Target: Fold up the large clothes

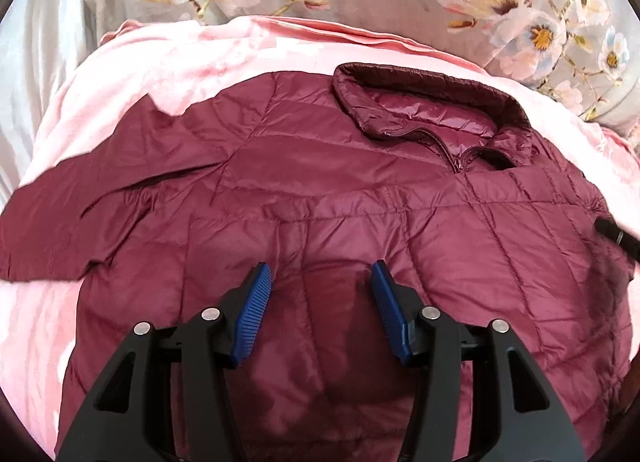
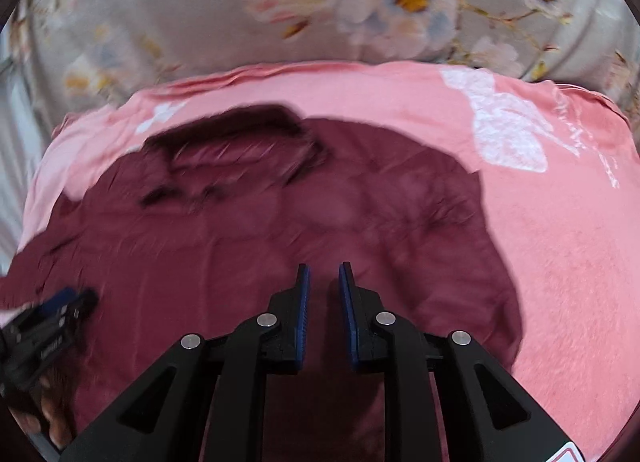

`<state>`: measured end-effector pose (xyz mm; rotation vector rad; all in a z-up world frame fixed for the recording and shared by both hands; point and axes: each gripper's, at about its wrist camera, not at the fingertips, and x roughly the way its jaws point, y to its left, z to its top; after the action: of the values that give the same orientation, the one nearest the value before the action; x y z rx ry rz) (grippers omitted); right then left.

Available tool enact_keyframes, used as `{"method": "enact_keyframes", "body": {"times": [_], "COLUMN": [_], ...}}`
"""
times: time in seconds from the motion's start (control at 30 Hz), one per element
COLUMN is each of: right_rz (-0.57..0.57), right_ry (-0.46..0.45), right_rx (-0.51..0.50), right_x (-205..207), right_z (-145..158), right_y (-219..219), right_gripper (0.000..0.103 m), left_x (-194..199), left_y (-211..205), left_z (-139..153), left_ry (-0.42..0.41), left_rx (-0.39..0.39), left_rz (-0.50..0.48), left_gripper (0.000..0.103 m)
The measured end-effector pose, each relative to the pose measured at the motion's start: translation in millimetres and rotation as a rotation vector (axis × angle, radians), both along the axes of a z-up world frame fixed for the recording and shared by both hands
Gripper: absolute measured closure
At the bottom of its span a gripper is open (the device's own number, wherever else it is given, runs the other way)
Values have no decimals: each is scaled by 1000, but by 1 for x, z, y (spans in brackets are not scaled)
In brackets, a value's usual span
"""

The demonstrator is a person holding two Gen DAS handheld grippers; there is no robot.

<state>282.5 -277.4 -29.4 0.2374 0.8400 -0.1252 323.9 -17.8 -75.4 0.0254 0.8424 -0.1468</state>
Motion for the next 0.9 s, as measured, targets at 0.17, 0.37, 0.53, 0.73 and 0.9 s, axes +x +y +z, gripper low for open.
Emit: {"method": "enact_keyframes", "body": {"times": [0.17, 0.37, 0.53, 0.73, 0.9], "right_rz": [14, 15, 57, 236, 331], "right_ry": [51, 67, 23, -31, 5], "right_rx": [-47, -106, -113, -48, 2], "right_x": [-6, -4, -19, -25, -17], "right_z": [-33, -33, -1, 27, 17], "right_y": [22, 30, 66, 149, 201], "right_gripper": [87, 88, 87, 87, 87], "left_x": [1, -3, -28, -39, -39], "left_y": [2, 17, 100, 255, 361], "left_z": [-7, -2, 38, 47, 28], "left_ry": [19, 31, -46, -98, -65], "left_rx": [-6, -70, -206, -237, -275], "left_rz": [-11, 6, 133, 462, 692], "left_gripper": [52, 52, 37, 25, 25]}}
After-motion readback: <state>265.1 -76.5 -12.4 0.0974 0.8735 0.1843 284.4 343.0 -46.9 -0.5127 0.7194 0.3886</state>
